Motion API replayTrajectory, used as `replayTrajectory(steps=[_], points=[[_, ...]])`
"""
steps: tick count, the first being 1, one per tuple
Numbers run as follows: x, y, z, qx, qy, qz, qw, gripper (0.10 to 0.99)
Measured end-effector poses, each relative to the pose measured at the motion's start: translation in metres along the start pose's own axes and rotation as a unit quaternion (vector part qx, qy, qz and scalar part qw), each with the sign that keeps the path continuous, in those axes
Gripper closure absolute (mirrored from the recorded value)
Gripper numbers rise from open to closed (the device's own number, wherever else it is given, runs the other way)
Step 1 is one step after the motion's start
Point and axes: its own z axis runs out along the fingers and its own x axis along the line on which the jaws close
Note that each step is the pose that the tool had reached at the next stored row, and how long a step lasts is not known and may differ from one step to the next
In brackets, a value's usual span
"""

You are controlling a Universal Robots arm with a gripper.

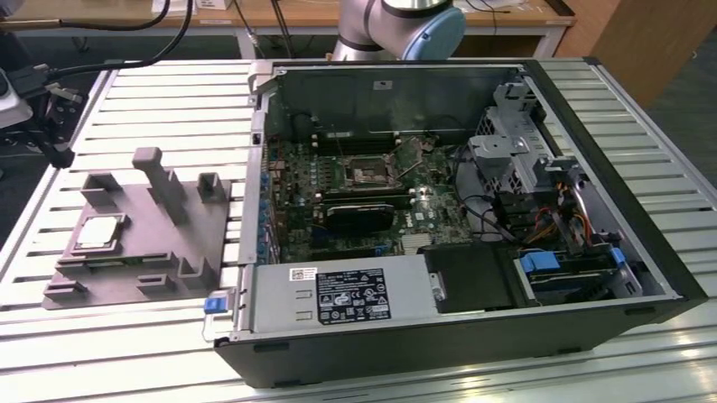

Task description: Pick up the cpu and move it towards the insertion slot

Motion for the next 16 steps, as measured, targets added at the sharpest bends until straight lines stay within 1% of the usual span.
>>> replayTrajectory(steps=[9,16], points=[[0.0,-0.0002,0.0053,0.0,0.0,0.0,1.0,0.98],[0.0001,-0.0005,0.013,0.0,0.0,0.0,1.0,0.98]])
